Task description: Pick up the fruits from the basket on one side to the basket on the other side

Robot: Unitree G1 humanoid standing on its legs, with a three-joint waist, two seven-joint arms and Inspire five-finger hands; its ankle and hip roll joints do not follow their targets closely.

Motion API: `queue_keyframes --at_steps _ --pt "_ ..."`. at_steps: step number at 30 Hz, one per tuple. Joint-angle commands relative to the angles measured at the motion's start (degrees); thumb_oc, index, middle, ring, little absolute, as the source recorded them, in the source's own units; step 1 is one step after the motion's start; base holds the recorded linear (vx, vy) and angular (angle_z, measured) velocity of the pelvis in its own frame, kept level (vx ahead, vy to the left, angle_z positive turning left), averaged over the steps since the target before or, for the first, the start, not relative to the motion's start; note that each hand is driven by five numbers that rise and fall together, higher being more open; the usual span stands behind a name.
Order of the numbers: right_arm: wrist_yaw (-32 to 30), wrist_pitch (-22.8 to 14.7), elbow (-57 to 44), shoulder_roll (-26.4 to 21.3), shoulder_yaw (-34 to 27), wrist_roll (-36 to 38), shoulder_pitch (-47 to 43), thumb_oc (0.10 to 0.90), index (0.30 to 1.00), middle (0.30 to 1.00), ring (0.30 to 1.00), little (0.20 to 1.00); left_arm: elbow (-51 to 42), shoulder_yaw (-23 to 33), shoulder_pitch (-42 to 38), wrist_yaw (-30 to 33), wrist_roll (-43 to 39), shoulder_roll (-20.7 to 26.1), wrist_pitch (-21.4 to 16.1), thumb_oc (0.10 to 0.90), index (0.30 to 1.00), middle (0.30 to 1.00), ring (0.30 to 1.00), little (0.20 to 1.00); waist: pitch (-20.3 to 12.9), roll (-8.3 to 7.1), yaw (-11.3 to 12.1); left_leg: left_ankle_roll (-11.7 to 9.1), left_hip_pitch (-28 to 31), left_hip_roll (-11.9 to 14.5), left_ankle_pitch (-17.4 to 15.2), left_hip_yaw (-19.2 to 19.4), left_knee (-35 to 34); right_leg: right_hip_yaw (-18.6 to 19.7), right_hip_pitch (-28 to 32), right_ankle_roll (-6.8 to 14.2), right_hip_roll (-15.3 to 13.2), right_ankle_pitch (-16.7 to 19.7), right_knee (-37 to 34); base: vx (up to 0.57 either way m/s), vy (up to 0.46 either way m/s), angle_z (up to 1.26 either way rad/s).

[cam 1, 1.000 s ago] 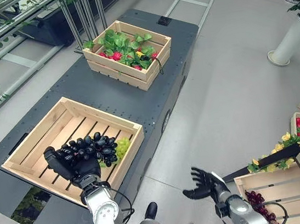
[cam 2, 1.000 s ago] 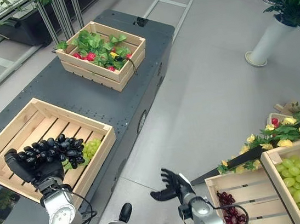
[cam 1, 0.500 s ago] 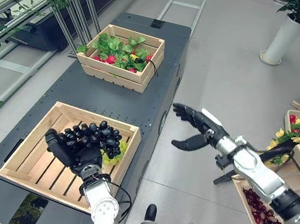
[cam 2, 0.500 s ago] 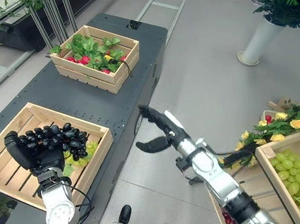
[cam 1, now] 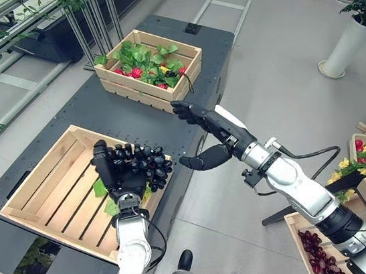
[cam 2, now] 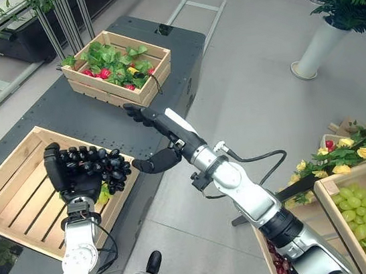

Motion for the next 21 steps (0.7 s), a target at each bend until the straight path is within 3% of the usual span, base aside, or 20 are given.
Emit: queue_keyframes --at_steps 1,17,21 --pt "-3.0 -3.61 -3.8 1.51 0.55 0.72 -2.94 0.8 0.9 0.9 0.9 0.9 -6.18 -3.67 -6.78 -5.7 3.18 1.1 0.13 0.4 0.3 0.3 0.3 0.3 -10.42 1.96 -0.95 2.43 0.1 -3.93 -0.9 -1.08 -2.57 0.3 -4.87 -1.59 0.25 5.46 0.69 0.0 -0.013 -0.05" --pt "3.58 -1.09 -7.27 -2.1 -3.48 8.47 4.24 0.8 0.9 0.9 0.9 0.9 -9.81 -7.4 -9.62 -6.94 2.48 2.11 0.41 0.4 0.3 0.3 0.3 0.3 -11.63 2.24 -5.34 2.71 1.18 -3.13 -2.11 2.18 -2.57 2.9 -5.14 -1.18 0.57 5.77 0.35 0.01 -0.013 -0.09" --pt "4.82 0.85 -7.72 -2.5 -3.89 8.4 5.86 0.8 0.9 0.9 0.9 0.9 -10.29 -8.24 -9.93 -6.59 1.0 2.09 2.12 0.4 0.3 0.3 0.3 0.3 -11.76 2.33 -6.08 2.72 1.51 -3.0 -2.36 2.64 -2.57 3.33 -5.06 -1.04 0.53 5.85 0.24 0.01 -0.002 -0.04"
